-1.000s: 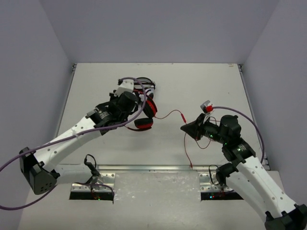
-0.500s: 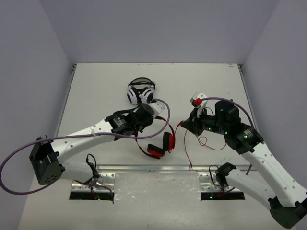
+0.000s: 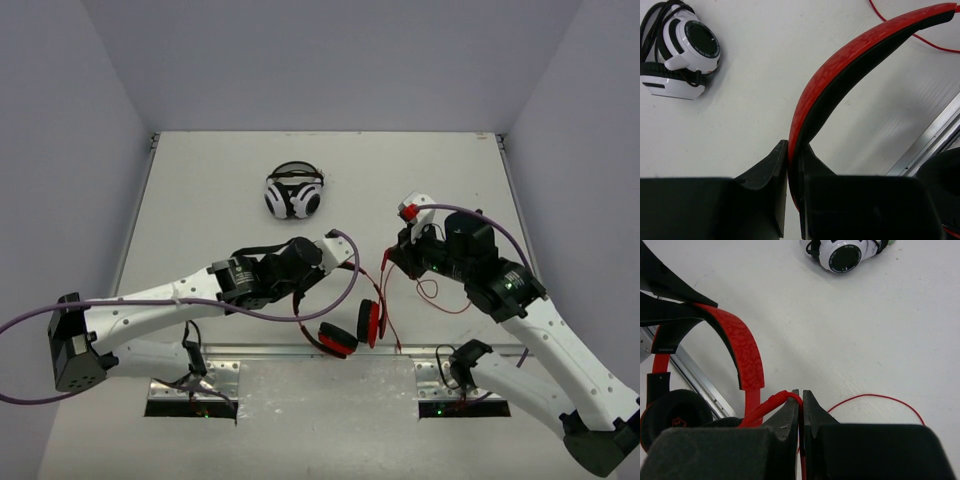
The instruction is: Wrap the headphones
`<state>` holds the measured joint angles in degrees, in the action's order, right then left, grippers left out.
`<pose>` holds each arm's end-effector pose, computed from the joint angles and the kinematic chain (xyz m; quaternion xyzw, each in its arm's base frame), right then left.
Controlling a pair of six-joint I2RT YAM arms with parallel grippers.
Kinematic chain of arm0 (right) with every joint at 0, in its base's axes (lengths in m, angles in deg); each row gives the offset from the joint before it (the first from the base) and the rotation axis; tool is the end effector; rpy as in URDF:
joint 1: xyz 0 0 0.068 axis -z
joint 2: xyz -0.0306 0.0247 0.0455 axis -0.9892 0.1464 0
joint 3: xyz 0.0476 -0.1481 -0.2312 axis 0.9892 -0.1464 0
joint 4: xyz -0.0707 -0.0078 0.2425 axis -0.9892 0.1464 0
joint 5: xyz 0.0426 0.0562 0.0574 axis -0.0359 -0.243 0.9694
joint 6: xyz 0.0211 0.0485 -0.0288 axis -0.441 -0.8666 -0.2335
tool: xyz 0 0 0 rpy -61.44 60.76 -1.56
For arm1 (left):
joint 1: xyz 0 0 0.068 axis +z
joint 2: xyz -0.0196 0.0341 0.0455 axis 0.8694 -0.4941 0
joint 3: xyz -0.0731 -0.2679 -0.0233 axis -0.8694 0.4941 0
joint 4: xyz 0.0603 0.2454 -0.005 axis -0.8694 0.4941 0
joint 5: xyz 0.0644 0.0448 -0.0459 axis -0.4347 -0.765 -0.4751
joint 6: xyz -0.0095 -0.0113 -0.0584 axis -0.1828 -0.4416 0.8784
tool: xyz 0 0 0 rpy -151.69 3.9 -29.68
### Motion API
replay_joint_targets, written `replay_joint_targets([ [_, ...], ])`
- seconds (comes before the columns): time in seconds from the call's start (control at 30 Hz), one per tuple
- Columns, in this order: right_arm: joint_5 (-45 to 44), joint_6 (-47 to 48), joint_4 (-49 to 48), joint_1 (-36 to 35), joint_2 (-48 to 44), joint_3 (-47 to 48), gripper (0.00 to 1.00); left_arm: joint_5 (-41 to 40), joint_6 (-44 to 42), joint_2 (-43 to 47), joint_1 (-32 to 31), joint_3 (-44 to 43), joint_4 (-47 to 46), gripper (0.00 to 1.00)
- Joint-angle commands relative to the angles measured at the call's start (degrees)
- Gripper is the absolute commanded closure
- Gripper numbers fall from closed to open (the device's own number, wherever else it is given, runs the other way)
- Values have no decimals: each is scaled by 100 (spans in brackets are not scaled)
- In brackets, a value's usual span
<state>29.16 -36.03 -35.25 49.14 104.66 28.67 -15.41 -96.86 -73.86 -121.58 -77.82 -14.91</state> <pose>0.1371 0.0974 0.3306 -0.2478 0.8110 0.2477 0.4686 0.1336 -0.2129 0.2983 0.4646 0.7781 -0.0403 0.4207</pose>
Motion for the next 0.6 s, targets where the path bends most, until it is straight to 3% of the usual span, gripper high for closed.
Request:
replay_joint_targets([
  [0.0,-394,18,-828,1,1,-47,99,27,-63,351,-139,-60,-227,100],
  [0.17,256,-70,-1206,1,177,-232,99,518,-89,536,-174,-113,-209,99],
  [0.57,758,-246,-1646,2,581,-328,99,545,-19,650,-201,-166,-261,99],
])
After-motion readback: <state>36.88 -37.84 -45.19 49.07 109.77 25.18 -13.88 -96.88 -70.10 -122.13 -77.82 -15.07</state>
